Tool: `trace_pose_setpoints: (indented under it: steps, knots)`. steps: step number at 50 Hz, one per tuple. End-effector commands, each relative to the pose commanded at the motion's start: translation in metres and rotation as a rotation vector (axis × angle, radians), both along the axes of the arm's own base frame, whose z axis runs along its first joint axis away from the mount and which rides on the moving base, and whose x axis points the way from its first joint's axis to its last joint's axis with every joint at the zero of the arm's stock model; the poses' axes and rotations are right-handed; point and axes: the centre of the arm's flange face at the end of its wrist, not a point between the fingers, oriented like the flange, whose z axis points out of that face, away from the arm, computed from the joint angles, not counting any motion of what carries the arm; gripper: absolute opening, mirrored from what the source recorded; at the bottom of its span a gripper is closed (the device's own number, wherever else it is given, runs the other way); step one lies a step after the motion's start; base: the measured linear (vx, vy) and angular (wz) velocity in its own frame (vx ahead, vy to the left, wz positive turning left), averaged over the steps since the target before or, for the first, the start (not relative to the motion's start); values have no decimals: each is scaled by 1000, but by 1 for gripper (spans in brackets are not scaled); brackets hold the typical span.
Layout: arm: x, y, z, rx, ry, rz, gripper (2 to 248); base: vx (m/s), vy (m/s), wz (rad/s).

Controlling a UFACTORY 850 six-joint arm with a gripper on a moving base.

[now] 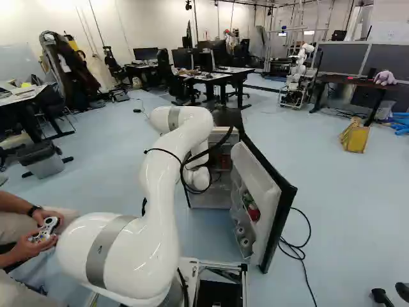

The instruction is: Grab a drink from the fridge

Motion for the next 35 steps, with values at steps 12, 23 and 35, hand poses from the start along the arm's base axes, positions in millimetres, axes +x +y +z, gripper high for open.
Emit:
trace_pose_setpoints:
  steps: [12,23,35]
  knots:
    - [8,3,-3,-1,-14,5,129,0,0,0]
    - [15,5,-6,-2,-27,10,129,0,0,0]
    - [23,8,-9,-3,-41,15,129,0,0,0]
